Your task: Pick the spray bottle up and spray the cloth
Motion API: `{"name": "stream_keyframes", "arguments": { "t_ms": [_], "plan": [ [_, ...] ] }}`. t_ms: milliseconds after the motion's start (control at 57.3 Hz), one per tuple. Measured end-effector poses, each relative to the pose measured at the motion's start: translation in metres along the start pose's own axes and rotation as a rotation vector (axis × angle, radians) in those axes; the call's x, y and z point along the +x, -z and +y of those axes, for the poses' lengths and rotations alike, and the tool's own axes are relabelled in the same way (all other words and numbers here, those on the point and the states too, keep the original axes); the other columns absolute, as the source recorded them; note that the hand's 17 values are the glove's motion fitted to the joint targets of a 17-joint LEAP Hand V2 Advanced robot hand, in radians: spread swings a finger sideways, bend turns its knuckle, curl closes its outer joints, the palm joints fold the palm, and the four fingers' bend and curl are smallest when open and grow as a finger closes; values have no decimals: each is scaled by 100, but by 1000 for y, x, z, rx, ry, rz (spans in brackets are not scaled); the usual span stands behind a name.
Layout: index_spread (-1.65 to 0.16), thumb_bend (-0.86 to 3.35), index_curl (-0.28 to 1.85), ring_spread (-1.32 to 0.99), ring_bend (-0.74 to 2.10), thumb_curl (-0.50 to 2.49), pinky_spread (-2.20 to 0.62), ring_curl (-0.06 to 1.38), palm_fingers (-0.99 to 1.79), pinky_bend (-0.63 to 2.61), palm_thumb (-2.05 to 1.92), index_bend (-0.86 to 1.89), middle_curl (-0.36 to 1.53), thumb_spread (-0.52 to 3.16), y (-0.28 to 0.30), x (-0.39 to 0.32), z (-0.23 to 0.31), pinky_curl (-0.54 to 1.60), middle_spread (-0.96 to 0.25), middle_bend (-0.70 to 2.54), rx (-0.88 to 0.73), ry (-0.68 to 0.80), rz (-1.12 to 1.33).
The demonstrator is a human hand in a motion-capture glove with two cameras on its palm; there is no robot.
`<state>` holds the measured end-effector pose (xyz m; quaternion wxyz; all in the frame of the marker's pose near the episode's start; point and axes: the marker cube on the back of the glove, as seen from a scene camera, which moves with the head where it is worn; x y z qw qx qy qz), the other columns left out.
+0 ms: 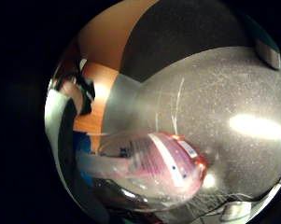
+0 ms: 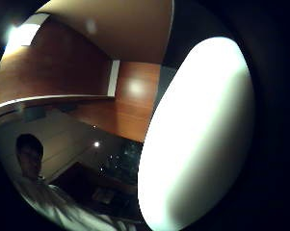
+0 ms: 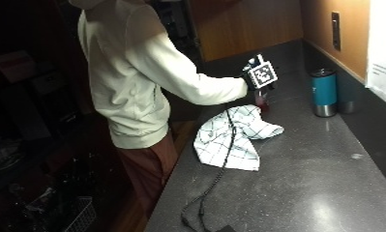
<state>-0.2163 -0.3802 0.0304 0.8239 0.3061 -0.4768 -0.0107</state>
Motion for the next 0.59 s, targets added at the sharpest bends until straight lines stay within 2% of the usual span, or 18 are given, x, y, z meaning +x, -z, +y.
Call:
{"name": "stream_keyframes", "arguments": {
  "t_ms": [52,122,175,227,332,419,506,594],
  "plan": [
    [-21,-4,51,-16,52,75,-15,42,104,44,97,13,46,27,1,-1,6,40,-11,43,-58,7,17],
    [-23,-4,47,-16,49,73,-10,42,89,41,93,8,45,45,15,-1,-10,40,-11,39,61,29,55],
    [-25,-6,43,-15,47,70,-6,42,68,44,86,5,43,55,28,-2,10,42,-10,31,-67,36,70],
    [-26,-6,39,-15,46,67,-3,41,60,47,82,4,41,63,38,-1,29,41,-9,26,-188,40,99],
    [-29,-6,32,-13,45,61,1,39,53,49,75,6,40,73,47,-11,30,40,-7,23,-153,47,83],
    [-30,-5,29,-12,45,57,3,38,50,48,71,8,39,78,65,-22,17,39,-7,22,8,63,64],
    [-31,-5,26,-11,46,54,5,37,49,48,68,9,39,82,91,-30,50,38,-6,22,-129,67,80],
    [-31,-4,25,-10,46,52,6,37,49,47,67,10,39,83,114,-38,62,37,-6,22,-92,86,128]
  ]
}}
